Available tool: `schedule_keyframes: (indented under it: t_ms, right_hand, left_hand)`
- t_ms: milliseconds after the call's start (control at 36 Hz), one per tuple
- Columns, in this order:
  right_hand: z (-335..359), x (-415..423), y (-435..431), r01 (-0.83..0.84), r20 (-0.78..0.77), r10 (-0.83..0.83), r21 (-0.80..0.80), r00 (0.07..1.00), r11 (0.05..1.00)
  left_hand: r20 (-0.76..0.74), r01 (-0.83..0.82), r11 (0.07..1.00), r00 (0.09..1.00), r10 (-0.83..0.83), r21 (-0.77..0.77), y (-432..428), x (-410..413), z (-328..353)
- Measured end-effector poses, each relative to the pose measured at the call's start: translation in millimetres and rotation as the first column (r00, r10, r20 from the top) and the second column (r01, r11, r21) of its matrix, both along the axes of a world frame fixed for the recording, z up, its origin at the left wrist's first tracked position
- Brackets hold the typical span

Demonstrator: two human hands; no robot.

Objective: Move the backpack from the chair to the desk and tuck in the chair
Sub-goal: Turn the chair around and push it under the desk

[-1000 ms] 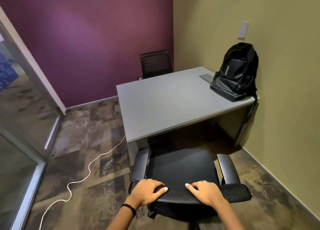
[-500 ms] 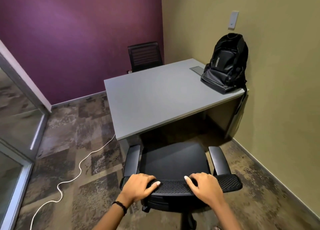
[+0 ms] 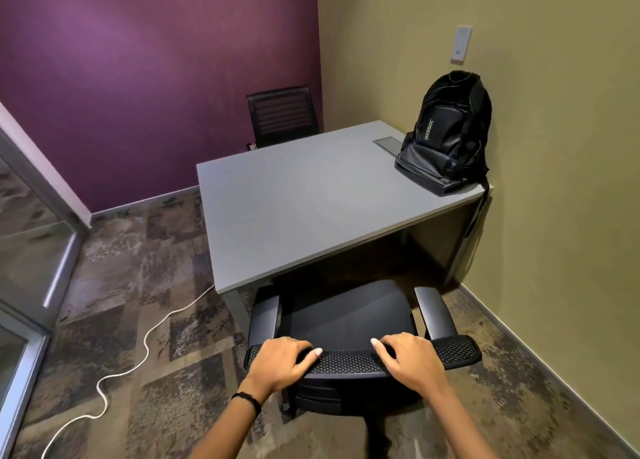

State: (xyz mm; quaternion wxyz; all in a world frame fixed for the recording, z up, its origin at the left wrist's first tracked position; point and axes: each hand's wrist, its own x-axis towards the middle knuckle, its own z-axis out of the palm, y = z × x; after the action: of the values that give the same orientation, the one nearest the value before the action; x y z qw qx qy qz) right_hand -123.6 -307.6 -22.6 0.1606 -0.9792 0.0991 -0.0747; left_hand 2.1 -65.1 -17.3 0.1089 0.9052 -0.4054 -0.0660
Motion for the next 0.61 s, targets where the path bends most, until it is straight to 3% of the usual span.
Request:
schedule_keyframes:
  t_ms: [333, 611]
  right_hand:
    - [-2.0, 64.6, -80.2, -0.092, -0.026, 0.091, -0.021, 0.995, 0.996]
    - [-1.9, 129.1, -149.2, -0.184, -0.062, 0.183, -0.018, 0.981, 0.983]
  left_hand:
    - [-0.180, -0.125, 0.992, 0.976, 0.119, -0.019, -66.1, 41.0, -9.1]
    - [-0.222, -0.227, 0.973, 0.952, 0.212, -0.045, -126.3, 74.2, -10.2]
